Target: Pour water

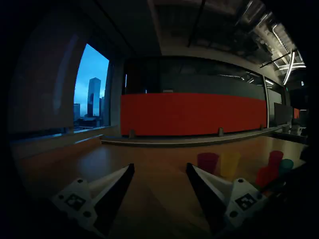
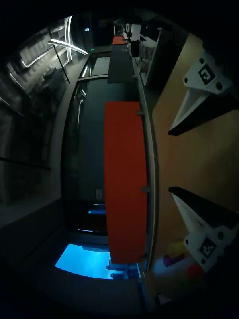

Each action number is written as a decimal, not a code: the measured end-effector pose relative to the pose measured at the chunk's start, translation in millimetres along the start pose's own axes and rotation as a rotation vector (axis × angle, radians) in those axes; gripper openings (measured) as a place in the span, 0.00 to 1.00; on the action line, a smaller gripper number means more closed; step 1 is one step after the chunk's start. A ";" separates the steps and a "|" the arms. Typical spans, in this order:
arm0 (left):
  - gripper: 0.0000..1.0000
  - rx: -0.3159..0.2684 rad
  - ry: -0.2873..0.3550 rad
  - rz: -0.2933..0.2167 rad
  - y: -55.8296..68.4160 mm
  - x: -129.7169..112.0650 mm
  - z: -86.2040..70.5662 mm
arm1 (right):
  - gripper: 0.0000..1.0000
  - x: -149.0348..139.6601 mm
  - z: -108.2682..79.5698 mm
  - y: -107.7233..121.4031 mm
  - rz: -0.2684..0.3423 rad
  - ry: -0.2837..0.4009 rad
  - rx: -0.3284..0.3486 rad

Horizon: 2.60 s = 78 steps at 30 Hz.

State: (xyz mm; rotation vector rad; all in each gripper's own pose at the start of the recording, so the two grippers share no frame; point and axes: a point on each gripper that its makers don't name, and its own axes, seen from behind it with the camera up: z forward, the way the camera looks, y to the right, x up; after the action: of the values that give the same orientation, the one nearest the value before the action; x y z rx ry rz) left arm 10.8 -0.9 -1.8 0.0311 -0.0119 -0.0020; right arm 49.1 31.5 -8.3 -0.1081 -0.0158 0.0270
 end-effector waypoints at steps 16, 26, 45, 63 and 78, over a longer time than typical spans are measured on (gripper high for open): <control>0.96 -0.001 0.000 0.004 0.3 0.3 0.2 | 0.99 3.6 -6.2 0.5 0.001 0.025 0.005; 0.97 -0.001 0.000 0.004 0.6 0.8 0.4 | 1.00 -2.7 -11.2 5.4 -0.018 0.033 0.012; 0.97 -0.001 -0.001 0.004 0.6 1.0 0.1 | 0.99 -12.0 3.8 -23.9 -0.092 0.054 0.051; 0.97 -0.001 0.000 0.004 -0.1 1.2 0.0 | 0.99 -41.6 10.4 -33.0 -0.085 0.044 0.086; 0.97 -0.001 0.000 0.004 0.4 1.0 0.3 | 0.99 -49.5 9.8 -28.7 -0.035 0.027 0.104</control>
State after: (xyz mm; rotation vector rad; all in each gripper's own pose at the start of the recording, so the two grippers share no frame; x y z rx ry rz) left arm 11.8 -0.5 -1.5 0.0298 -0.0123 0.0019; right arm 0.2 2.7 3.8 -0.0037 0.0103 -0.0088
